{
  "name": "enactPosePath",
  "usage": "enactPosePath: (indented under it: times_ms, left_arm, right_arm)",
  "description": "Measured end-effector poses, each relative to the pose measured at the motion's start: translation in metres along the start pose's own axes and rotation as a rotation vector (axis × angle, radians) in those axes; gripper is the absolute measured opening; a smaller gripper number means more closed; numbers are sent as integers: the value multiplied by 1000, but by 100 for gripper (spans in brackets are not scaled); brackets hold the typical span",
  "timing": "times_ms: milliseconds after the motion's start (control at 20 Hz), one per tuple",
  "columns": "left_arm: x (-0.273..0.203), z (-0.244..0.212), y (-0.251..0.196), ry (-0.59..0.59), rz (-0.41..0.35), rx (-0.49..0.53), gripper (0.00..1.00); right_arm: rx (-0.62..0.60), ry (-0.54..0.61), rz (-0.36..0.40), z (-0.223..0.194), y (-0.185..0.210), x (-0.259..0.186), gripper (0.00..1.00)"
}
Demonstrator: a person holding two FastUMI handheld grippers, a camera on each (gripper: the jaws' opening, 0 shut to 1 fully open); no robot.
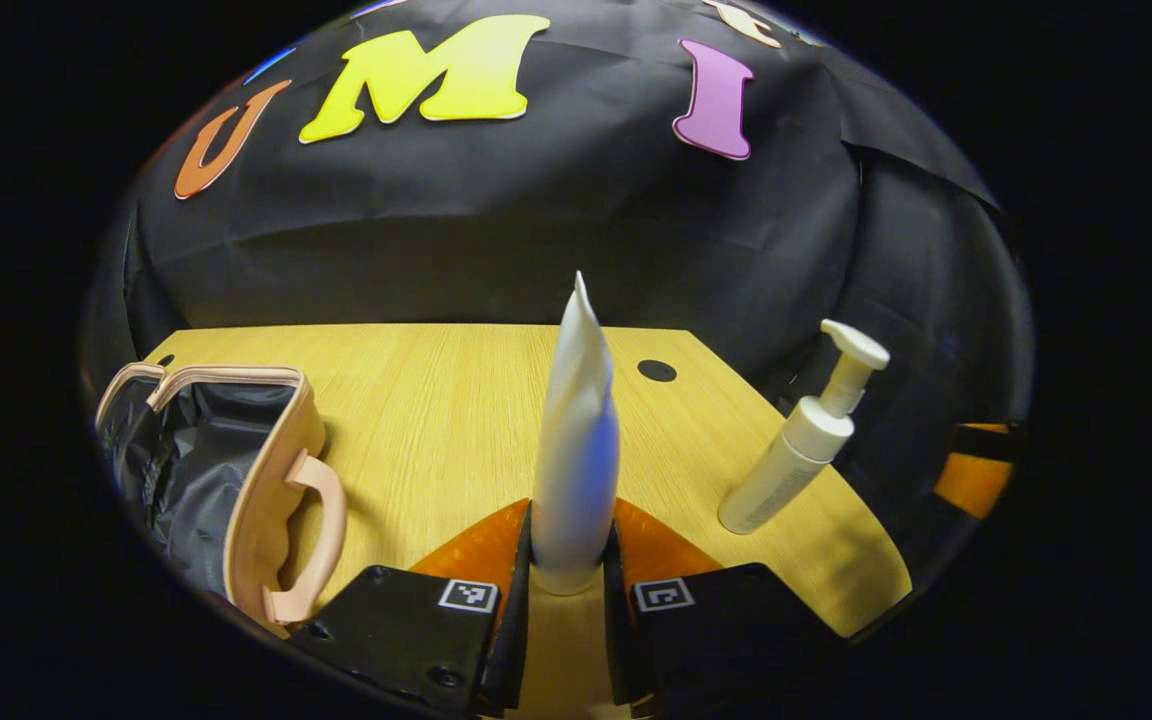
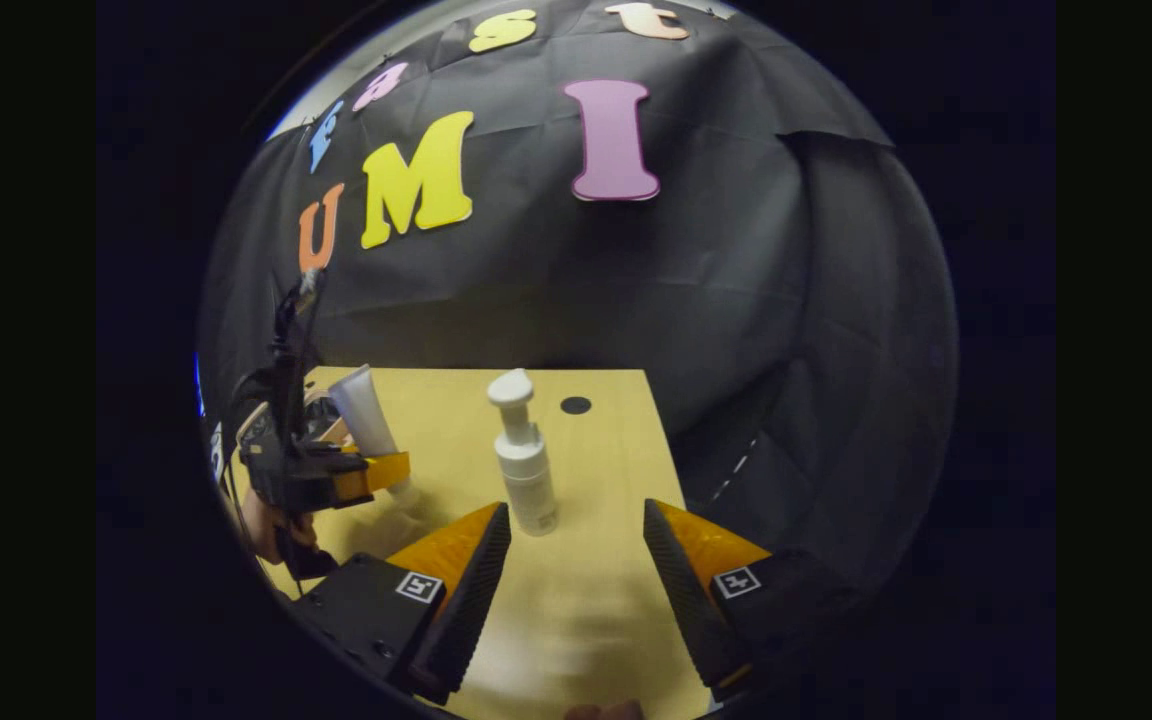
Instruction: First open the suitcase, pack the skin care products into it, and then close the suitcase.
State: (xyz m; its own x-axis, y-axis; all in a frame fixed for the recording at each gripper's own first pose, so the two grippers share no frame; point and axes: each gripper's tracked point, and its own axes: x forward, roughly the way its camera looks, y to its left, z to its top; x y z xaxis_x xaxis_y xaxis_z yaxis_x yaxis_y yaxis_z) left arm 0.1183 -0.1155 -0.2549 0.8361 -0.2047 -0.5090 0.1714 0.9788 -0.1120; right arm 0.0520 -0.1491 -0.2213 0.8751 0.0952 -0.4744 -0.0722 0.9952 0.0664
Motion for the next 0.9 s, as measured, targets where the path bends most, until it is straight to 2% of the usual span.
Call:
enactPosePath:
  times_ms: [150,400,700,900]
  left_arm:
    - [-34,10,2,1,-9,-34,35]
    - [-91,26,21,4,-14,-76,35]
    - [-144,35,93,26,76,-122,35]
    - [-175,47,158,17,164,-87,35]
  right_arm:
    - [4,29,46,-8,16,36,80]
    - [24,50,64,-13,28,88,78]
    - [29,90,81,-24,42,124,80]
    - [43,96,42,-22,35,132,61]
